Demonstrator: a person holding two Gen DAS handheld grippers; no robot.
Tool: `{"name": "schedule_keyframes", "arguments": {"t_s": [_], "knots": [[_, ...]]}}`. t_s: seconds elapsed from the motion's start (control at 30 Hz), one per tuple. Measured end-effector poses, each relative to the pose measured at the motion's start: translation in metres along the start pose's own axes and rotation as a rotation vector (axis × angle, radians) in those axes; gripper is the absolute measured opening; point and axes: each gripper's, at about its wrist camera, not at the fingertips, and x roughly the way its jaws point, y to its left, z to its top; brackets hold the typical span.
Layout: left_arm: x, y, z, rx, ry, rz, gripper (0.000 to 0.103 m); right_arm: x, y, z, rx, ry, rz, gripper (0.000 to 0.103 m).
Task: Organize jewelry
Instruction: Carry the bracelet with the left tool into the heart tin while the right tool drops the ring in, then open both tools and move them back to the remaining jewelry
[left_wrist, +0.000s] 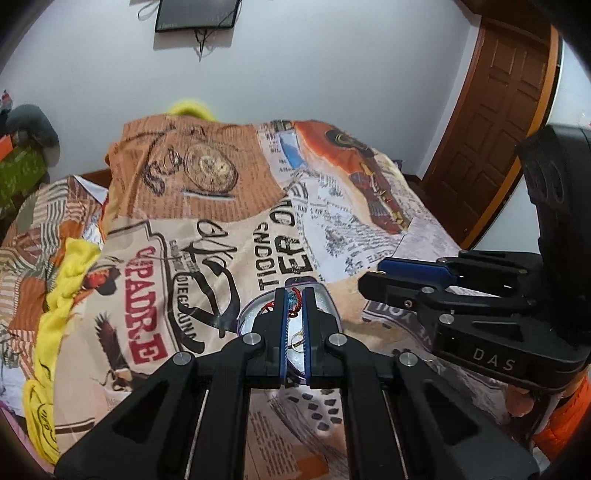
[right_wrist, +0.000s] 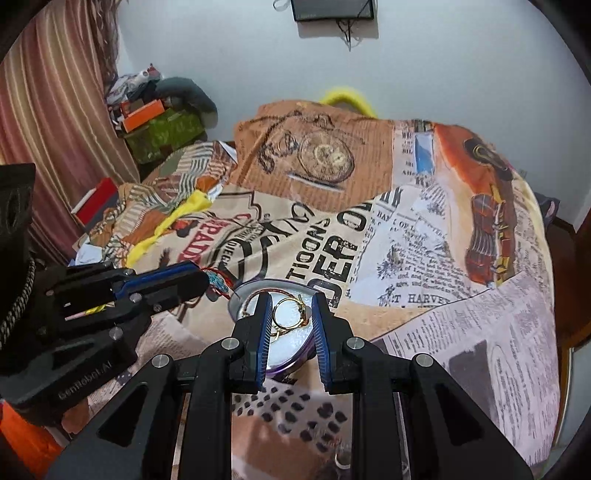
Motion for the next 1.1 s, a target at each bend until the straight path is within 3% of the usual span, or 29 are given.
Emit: {"name": "schedule_keyframes", "arguments": {"t_s": [0.3,0.6,0.87,1.1], "knots": [[0.041,0.015,-0.008,-0.029,0.066,-0.005,0.005,0.042,-0.014,0.009,0.050,0.116,0.038,0.020],[0.056,0.017,-0.016,-0.014,0.096,-0.009,0.005,0.069,-0.016,0.006,0.073,0.209,0.066,0.020],[0.051,0.016,-0.020,-0.004,0.103,-0.011,0.005,0.078,-0.021,0.007,0.118,0.238,0.091,0.020],[0.040,0.017,-0.018,-0.023,0.103,-0.008,0.005,0.068,-0.012,0.011,0.061,0.219,0.055,0.023]]}}
